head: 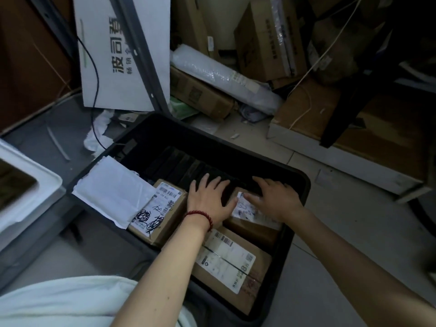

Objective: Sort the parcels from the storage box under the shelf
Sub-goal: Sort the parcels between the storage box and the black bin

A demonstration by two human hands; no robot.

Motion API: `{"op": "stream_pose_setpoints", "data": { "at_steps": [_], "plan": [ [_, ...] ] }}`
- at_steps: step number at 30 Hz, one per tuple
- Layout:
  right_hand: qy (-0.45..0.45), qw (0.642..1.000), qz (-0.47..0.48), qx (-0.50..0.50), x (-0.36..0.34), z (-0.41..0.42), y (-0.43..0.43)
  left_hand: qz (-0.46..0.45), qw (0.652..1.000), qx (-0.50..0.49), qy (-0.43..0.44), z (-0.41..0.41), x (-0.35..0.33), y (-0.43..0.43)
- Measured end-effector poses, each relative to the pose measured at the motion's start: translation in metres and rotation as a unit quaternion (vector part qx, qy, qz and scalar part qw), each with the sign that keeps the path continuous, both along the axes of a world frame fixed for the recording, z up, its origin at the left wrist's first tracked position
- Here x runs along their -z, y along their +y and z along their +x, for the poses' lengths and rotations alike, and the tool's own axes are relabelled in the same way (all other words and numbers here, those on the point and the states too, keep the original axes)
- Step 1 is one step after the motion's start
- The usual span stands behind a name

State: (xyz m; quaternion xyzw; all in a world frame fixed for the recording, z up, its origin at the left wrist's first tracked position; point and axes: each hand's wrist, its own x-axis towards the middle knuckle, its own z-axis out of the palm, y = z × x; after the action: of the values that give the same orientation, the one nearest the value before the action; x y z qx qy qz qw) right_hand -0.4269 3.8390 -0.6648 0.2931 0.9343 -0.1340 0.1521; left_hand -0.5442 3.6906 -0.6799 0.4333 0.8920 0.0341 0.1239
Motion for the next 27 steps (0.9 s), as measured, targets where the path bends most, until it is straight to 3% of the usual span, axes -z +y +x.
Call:
{"op": "stream_pose_setpoints", "data": {
  "at_steps": [6, 11, 21, 24, 27],
  "plan": [
    [0.036, 0.998, 0.008, -0.057, -0.035, -0.026, -0.027, 0.008, 0.990, -0.074, 0.122, -0.020, -0.042, -0.042],
    [0.129, 0.984, 0.023, -0.124, -0.083, -0.073, -0.082, 0.045, 0.967, -0.209, 0.137, -0.047, -0.105, -0.107],
    [0.284, 0.903, 0.032, -0.321, -0.200, -0.141, -0.243, 0.106, 0.868, -0.424, 0.236, -0.032, -0.241, -0.288],
    [0.303, 0.876, 0.041, -0.374, -0.224, -0.143, -0.294, 0.090, 0.838, -0.462, 0.276, -0.008, -0.265, -0.348],
    [0.316, 0.855, 0.031, -0.410, -0.235, -0.138, -0.343, 0.047, 0.833, -0.484, 0.264, 0.021, -0.270, -0.401]
  ]
}}
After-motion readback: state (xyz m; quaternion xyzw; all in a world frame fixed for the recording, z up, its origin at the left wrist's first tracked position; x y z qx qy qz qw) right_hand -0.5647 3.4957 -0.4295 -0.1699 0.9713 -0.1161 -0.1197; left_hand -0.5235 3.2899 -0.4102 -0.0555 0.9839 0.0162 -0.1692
